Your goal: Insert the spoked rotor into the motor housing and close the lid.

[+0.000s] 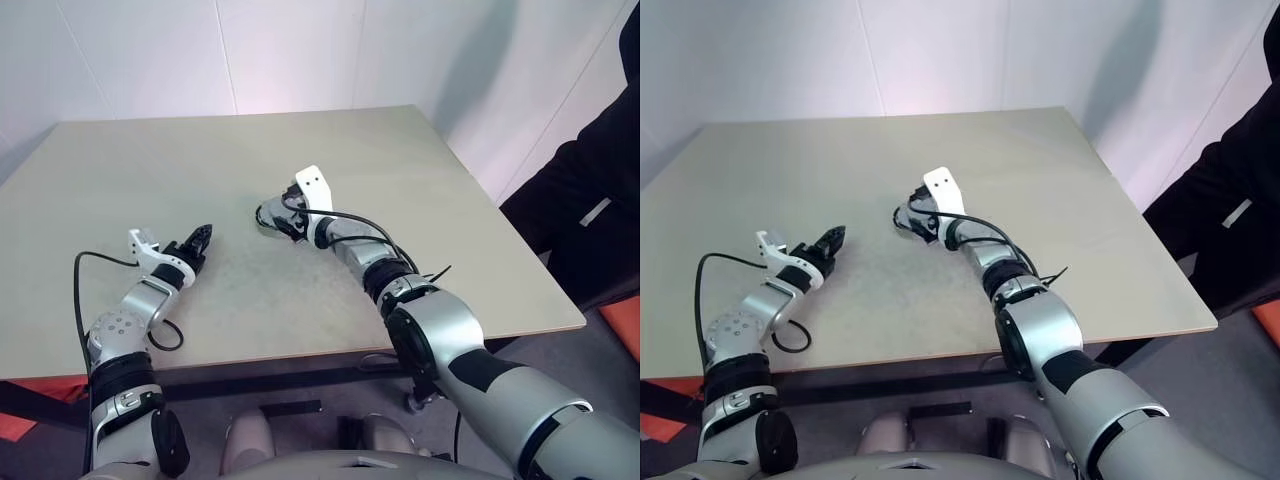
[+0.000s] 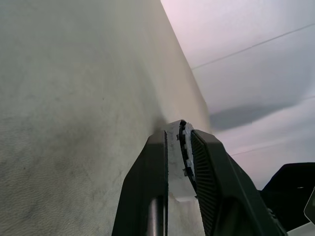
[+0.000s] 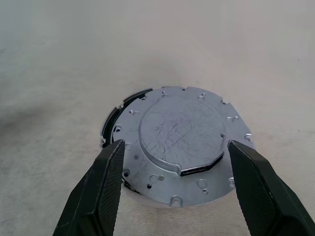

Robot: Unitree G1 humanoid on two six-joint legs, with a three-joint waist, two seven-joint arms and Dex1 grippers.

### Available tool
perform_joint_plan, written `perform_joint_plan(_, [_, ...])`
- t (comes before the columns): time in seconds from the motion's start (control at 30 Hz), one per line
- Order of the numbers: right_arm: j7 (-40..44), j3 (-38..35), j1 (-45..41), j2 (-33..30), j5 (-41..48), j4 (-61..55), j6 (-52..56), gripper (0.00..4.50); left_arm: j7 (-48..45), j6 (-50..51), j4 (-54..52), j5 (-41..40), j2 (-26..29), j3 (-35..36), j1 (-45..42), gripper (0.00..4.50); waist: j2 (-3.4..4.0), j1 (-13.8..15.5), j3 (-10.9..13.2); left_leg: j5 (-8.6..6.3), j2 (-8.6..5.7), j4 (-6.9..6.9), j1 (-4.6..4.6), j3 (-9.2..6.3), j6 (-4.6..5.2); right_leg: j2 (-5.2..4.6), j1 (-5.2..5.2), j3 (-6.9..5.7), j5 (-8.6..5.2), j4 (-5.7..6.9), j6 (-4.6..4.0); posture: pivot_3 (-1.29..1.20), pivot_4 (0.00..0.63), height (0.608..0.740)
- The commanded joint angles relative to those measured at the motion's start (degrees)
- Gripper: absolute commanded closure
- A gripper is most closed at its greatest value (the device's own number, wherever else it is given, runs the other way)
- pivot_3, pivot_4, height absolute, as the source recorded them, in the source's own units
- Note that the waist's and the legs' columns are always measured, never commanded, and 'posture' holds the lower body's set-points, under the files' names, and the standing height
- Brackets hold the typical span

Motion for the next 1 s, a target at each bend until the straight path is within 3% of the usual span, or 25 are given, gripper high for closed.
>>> perform_joint_plan(0.03, [1.15, -2.70, -3.52, -1.35, 2.21, -2.59, -1.19, 0.77, -2.57, -1.65, -1.97, 1.70, 0.45, -2.42, -2.27, 3.68, 0.00, 0.02, 0.00, 0.00, 0.00, 0.01, 0.00, 0.00, 0.00, 0.00, 0.00, 0.00, 0.00, 0.00, 0.00, 0.00, 0.000, 0.740])
perform_joint_plan(0.2, [5.96, -6.04, -5.59, -4.70, 6.16, -8.79, 0.23, 0.77, -5.92, -4.15, 4.25, 8.23, 1.27, -8.00, -8.95, 3.68, -0.02, 0.44, 0.09, 0.00, 0.00, 0.10, -0.03, -0.01, 0.01, 0.00, 0.00, 0.00, 0.00, 0.06, 0.00, 0.00, 0.000, 0.740])
perform_joint_plan(0.27, [7.03, -6.81, -5.49, -6.26, 7.22, -11.99, 1.38, 0.77, -7.21, -6.57, 8.16, 14.32, 2.22, -12.35, -12.21, 3.68, -0.04, 0.44, 0.09, 0.00, 0.00, 0.12, -0.01, -0.01, 0.01, -0.01, 0.00, 0.02, 0.01, 0.08, 0.00, 0.00, 0.000, 0.740])
perform_joint_plan(0.53, [5.14, -7.89, -2.42, -11.60, 8.07, -19.32, 4.36, 0.77, -10.98, -11.62, 28.34, 31.84, 5.47, -23.63, -26.15, 3.68, -0.05, 0.49, 0.11, 0.05, -0.04, 0.10, -0.10, -0.01, -0.07, -0.01, -0.03, 0.04, 0.01, 0.02, 0.01, 0.00, 0.000, 0.740])
perform_joint_plan(0.73, [3.08, -8.02, -0.10, -12.70, 8.15, -21.37, 5.35, 0.77, -7.40, -6.41, 35.28, 33.01, 4.57, -21.08, -31.70, 3.68, -0.03, 0.56, 0.12, 0.06, -0.08, 0.11, -0.09, 0.00, -0.09, -0.05, -0.02, 0.06, 0.01, 0.05, -0.01, 0.00, 0.000, 0.740])
perform_joint_plan(1.0, [2.21, -7.71, 0.34, -12.35, 7.98, -22.20, 6.17, 0.77, -1.53, 2.18, 31.97, 32.81, 3.10, -18.24, -31.30, 3.68, -0.03, 0.72, 0.12, 0.03, -0.09, 0.16, -0.09, 0.00, -0.04, -0.09, 0.00, 0.05, 0.01, 0.07, -0.01, 0.00, 0.000, 0.740])
